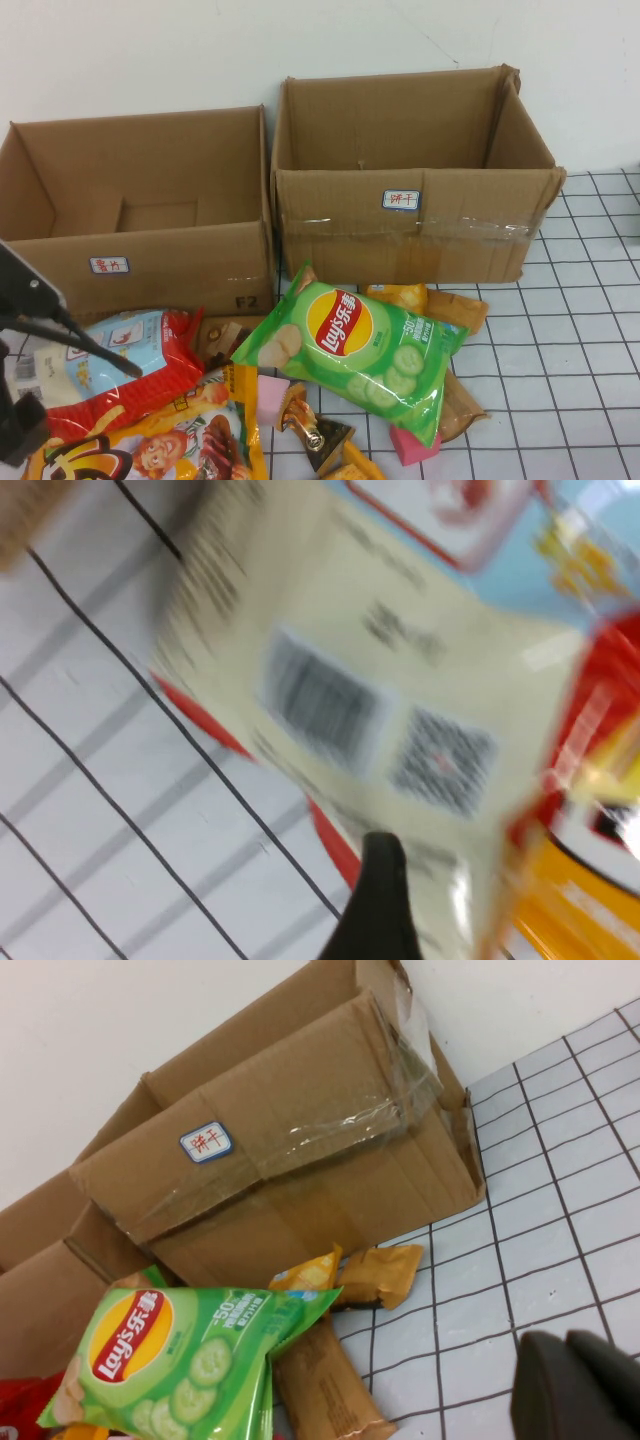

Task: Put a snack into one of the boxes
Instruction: Pick up the potato chip

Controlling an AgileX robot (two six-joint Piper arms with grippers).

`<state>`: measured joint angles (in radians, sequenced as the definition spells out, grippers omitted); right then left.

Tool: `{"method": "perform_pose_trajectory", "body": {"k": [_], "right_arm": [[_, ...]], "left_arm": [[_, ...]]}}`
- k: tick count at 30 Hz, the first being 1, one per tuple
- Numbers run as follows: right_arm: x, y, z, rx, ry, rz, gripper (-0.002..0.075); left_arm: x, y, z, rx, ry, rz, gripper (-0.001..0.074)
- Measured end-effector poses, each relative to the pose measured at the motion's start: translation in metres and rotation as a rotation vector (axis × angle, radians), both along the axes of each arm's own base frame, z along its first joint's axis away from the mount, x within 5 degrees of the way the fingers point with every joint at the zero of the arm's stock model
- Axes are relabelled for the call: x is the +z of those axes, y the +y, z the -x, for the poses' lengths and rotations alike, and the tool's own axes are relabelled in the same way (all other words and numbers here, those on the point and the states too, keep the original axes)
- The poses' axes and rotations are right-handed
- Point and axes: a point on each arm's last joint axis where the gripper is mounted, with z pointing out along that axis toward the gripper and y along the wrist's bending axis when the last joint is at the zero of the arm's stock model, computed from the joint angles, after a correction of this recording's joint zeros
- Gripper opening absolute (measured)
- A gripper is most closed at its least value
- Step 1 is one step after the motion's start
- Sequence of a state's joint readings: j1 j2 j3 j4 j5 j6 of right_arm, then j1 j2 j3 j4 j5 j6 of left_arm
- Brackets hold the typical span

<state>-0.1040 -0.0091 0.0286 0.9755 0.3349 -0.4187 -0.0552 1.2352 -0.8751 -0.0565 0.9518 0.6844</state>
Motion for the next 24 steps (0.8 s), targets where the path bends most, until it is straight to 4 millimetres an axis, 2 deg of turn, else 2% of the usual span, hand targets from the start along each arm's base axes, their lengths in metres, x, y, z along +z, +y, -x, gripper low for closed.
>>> {"method": "perform_pose_trajectory", "body": {"k": [6, 18, 24], "right_arm": [[0.0, 0.0, 0.0, 0.0, 0.0, 0.0, 0.0001], [0.0, 0.0, 0.0, 0.001, -0.001, 0.004, 0.0001], [0.0, 0.0, 0.0, 0.004, -0.005, 0.013, 0.0001]], "left_arm": [[-0.004, -0.001, -0.014, -0.007, -0.084, -0.004, 0.0545], [-0.028, 0.003, -0.021, 0.048, 0.07, -0.049, 0.0545], [-0.034, 0.006, -0.028, 0.044, 0.055, -0.087, 0.0543]]}}
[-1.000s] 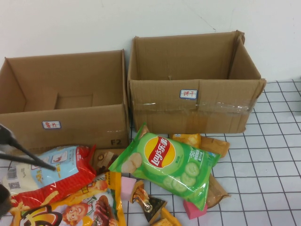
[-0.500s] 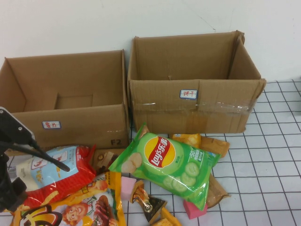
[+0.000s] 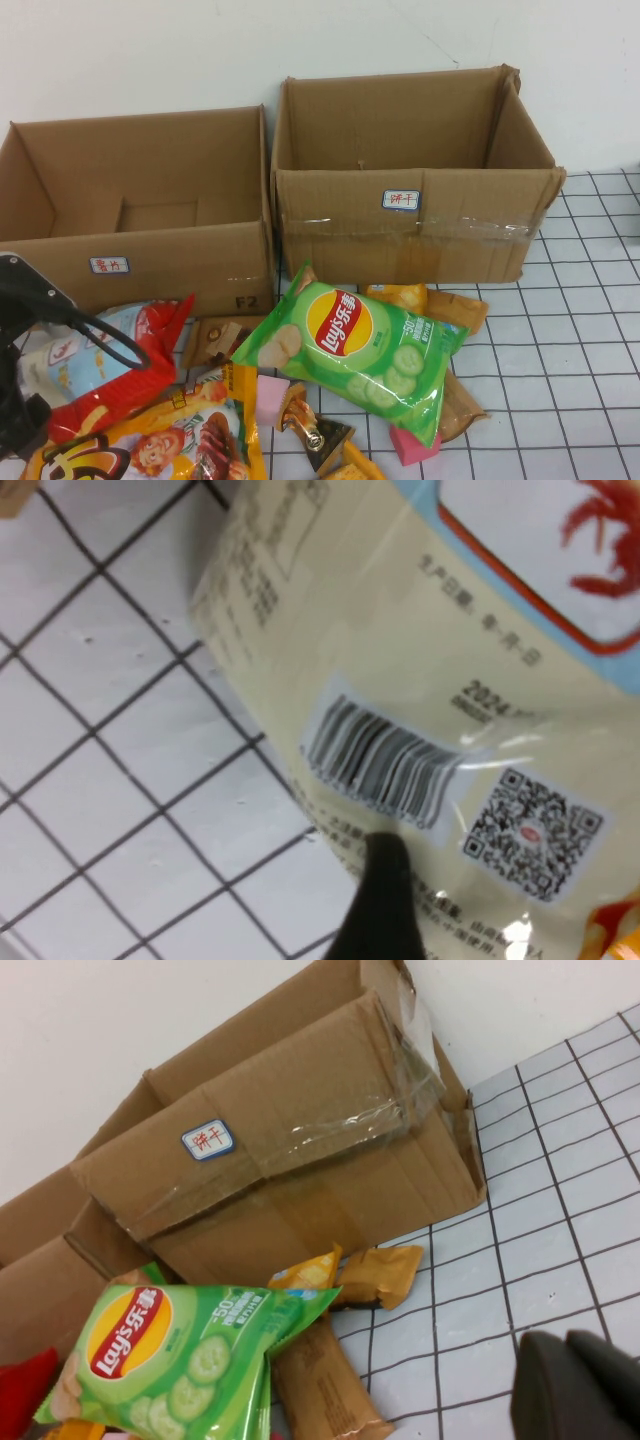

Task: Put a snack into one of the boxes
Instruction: Pick up the potato chip

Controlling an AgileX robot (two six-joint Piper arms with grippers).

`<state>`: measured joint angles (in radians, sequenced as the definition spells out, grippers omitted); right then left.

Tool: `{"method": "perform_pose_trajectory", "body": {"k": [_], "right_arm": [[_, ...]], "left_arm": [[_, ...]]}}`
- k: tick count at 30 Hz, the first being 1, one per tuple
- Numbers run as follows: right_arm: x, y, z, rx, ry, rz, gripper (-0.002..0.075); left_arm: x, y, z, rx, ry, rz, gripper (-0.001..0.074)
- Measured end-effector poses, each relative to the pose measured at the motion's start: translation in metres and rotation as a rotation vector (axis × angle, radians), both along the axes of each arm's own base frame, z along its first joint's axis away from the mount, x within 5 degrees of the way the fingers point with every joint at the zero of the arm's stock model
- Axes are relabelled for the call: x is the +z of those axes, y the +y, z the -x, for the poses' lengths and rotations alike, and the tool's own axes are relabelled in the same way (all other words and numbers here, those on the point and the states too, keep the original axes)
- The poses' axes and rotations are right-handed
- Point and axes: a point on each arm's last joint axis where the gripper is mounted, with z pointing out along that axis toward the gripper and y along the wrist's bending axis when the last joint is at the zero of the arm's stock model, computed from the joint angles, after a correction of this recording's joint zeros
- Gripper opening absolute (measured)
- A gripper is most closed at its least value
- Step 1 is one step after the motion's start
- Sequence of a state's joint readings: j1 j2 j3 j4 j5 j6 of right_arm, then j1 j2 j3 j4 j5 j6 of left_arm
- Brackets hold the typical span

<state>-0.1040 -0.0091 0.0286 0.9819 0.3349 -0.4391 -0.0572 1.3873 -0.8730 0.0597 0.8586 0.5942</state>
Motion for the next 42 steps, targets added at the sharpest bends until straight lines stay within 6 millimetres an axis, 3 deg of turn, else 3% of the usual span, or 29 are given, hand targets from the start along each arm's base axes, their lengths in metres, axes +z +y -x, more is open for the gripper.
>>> {"method": "perform_pose_trajectory", "body": {"k": [4, 7, 9, 12, 20, 35, 42], "right_arm": [[0.0, 0.0, 0.0, 0.001, -0.001, 0.003, 0.0001], [0.0, 0.0, 0.0, 0.001, -0.002, 0.004, 0.0001], [0.0, 0.0, 0.0, 0.003, -0.005, 0.008, 0.0001], [0.001, 0.0, 0.0, 0.005, -0.008, 0.008, 0.0001], [0.001, 0.0, 0.0, 0.007, -0.01, 0.011, 0.0001], [0.001, 0.001, 0.0, 0.011, -0.017, 0.023, 0.0001], [0.001, 0.001, 0.0, 0.011, -0.018, 0.021, 0.0001]], "left_arm": [[-0.006, 0.003, -0.006, 0.025, -0.004, -0.037, 0.0468], [-0.012, 0.006, -0.009, 0.058, 0.011, -0.056, 0.0304], [-0.015, 0.007, -0.01, 0.071, 0.017, -0.065, 0.0152], [-0.016, 0.007, -0.012, 0.086, 0.011, -0.068, 0.0053], [-0.004, 0.0, -0.014, 0.147, -0.018, 0.028, 0.0018], [0.07, -0.009, 0.029, 0.157, -0.282, 0.204, 0.0003], [0.075, -0.016, 0.036, 0.126, -0.276, 0.285, 0.0002]]}}
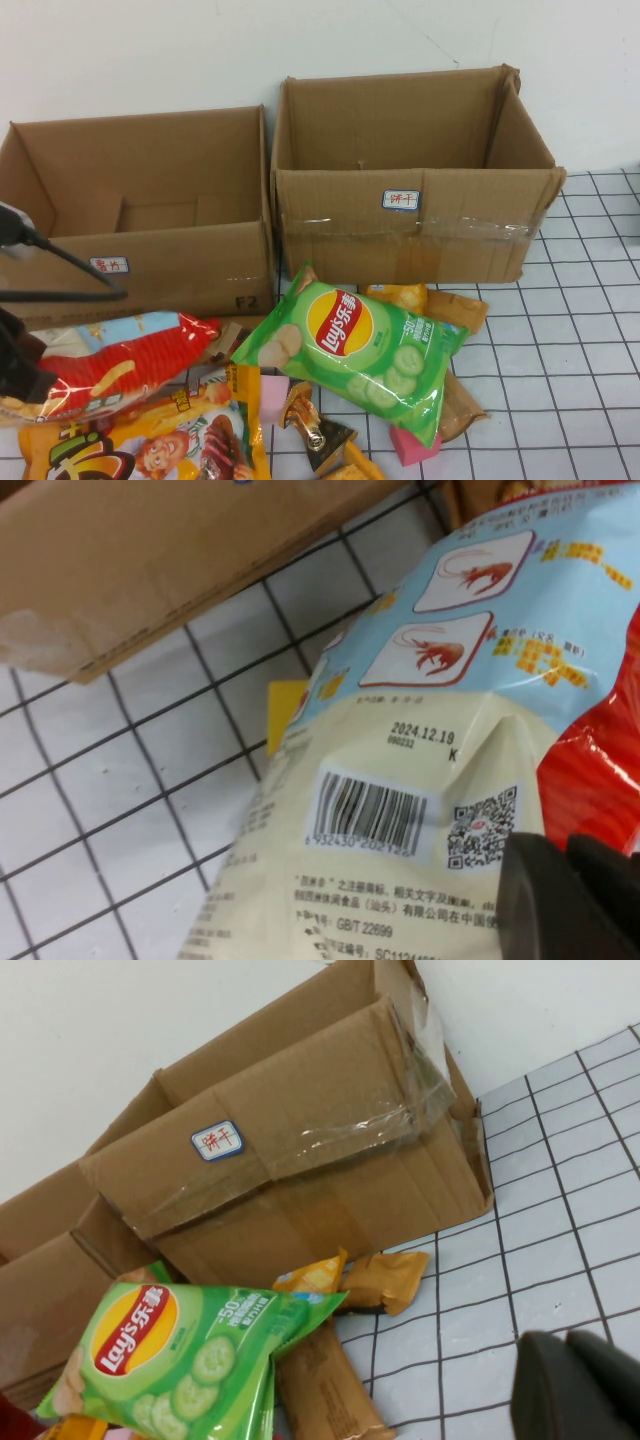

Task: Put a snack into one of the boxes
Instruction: Pick up the potato chip

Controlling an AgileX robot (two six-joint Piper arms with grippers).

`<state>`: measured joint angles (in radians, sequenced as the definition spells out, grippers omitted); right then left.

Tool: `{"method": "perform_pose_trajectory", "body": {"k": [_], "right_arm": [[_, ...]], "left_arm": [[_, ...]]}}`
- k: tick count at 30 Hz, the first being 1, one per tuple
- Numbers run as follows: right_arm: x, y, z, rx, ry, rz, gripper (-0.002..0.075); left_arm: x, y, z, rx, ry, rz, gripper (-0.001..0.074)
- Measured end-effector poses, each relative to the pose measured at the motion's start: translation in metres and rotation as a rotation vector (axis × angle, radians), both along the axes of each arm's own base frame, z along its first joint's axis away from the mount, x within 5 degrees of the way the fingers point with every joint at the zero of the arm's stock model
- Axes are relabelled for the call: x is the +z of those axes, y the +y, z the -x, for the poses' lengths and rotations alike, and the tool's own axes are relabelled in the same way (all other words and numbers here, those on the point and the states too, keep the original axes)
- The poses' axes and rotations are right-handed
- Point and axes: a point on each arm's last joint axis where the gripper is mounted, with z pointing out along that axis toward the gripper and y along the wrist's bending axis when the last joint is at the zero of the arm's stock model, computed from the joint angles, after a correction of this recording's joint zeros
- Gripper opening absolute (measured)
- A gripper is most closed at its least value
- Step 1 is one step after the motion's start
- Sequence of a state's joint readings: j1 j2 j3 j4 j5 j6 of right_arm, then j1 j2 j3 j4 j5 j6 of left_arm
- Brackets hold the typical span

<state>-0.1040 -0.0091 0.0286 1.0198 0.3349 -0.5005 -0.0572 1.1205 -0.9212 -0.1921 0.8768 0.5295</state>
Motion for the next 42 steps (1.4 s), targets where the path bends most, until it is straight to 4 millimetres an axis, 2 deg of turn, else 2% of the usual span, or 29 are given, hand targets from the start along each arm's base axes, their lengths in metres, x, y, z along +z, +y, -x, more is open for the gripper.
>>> {"method": "perform_pose_trajectory", "body": {"k": [6, 9, 20, 24, 26, 29, 31, 33, 37, 39, 42], "right_arm": [[0.0, 0.0, 0.0, 0.0, 0.0, -0.003, 0.0001], [0.0, 0.0, 0.0, 0.0, 0.0, -0.003, 0.0001], [0.0, 0.0, 0.0, 0.0, -0.001, -0.005, 0.0001], [0.0, 0.0, 0.0, 0.0, -0.001, -0.005, 0.0001], [0.0, 0.0, 0.0, 0.0, -0.001, -0.006, 0.0001], [0.0, 0.0, 0.0, 0.0, -0.001, -0.006, 0.0001], [0.0, 0.0, 0.0, 0.0, -0.001, -0.006, 0.0001], [0.0, 0.0, 0.0, 0.0, -0.001, -0.006, 0.0001], [0.0, 0.0, 0.0, 0.0, -0.001, -0.006, 0.0001], [0.0, 0.0, 0.0, 0.0, -0.001, -0.006, 0.0001], [0.0, 0.0, 0.0, 0.002, -0.003, 0.002, 0.0001]], "left_arm": [[0.002, -0.003, -0.001, -0.008, -0.015, 0.036, 0.0002], [0.011, -0.005, -0.003, -0.009, -0.041, 0.067, 0.0002], [0.091, -0.014, -0.008, -0.033, -0.262, 0.191, 0.0], [0.108, -0.015, -0.01, -0.032, -0.323, 0.205, 0.0], [0.106, -0.015, -0.013, -0.037, -0.297, 0.204, 0.0], [0.092, -0.017, -0.021, -0.052, -0.188, 0.199, 0.0003], [0.081, -0.018, -0.027, -0.071, -0.102, 0.183, 0.0043], [0.07, -0.019, -0.032, -0.106, -0.031, 0.159, 0.0132], [0.051, -0.031, -0.04, -0.266, 0.066, 0.061, 0.0403], [0.044, -0.042, -0.041, -0.383, 0.077, -0.022, 0.0474], [0.025, -0.054, -0.037, -0.553, 0.117, -0.203, 0.051]]}}
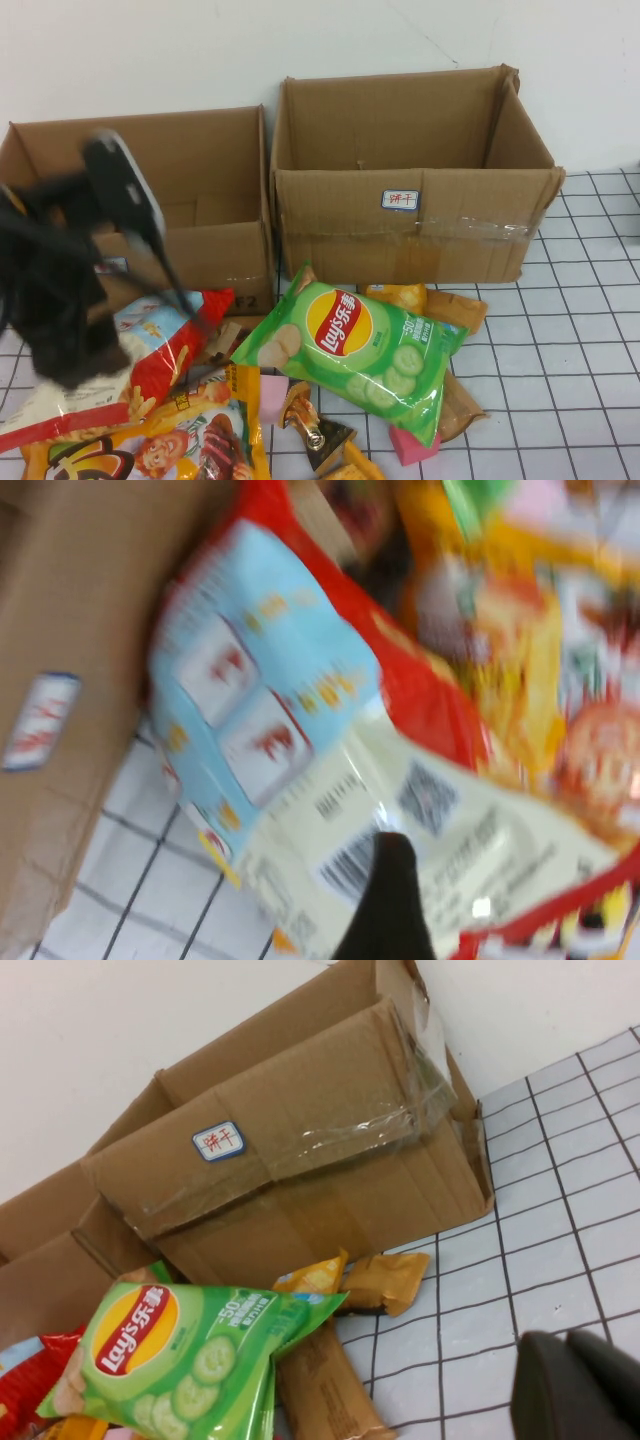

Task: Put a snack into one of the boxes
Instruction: Pick up the potato chip

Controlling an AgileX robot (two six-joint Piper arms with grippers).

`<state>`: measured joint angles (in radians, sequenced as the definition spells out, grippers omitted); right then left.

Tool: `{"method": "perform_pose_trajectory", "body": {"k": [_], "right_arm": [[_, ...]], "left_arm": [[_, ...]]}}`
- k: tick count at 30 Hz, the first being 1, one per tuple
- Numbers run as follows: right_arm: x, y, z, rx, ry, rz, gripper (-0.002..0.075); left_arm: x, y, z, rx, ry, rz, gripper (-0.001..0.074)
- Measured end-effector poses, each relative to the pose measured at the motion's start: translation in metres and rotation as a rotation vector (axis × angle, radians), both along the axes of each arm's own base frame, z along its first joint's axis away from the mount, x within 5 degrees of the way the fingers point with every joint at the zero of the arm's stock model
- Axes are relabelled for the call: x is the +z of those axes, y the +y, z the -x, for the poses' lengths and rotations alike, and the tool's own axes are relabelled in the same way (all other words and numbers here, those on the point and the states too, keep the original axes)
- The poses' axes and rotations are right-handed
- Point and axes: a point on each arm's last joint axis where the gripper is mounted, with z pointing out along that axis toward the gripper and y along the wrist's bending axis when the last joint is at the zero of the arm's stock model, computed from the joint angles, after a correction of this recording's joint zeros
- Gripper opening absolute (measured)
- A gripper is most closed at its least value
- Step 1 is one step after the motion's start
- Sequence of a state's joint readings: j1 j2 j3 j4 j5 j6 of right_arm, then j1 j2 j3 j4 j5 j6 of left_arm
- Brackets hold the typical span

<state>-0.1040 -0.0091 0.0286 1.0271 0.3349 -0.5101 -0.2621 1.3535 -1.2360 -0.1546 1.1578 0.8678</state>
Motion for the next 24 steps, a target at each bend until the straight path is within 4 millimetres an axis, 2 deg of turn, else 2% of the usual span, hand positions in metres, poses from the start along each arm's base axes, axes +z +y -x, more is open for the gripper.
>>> {"method": "perform_pose_trajectory", "body": {"k": [4, 9, 18, 24], "right_arm": [[0.0, 0.0, 0.0, 0.002, -0.004, 0.005, 0.0001], [0.0, 0.0, 0.0, 0.003, -0.006, 0.01, 0.0001], [0.0, 0.0, 0.0, 0.006, -0.01, 0.023, 0.0001], [0.001, 0.0, 0.0, 0.007, -0.012, 0.025, 0.0001]], "left_arm": [[-0.028, -0.004, 0.009, -0.11, 0.056, -0.164, 0.0521], [-0.052, -0.002, 0.015, -0.132, 0.097, -0.203, 0.0524], [-0.055, -0.004, 0.008, -0.129, 0.012, -0.179, 0.0525], [-0.059, -0.009, 0.006, -0.147, 0.018, -0.151, 0.0525]]}}
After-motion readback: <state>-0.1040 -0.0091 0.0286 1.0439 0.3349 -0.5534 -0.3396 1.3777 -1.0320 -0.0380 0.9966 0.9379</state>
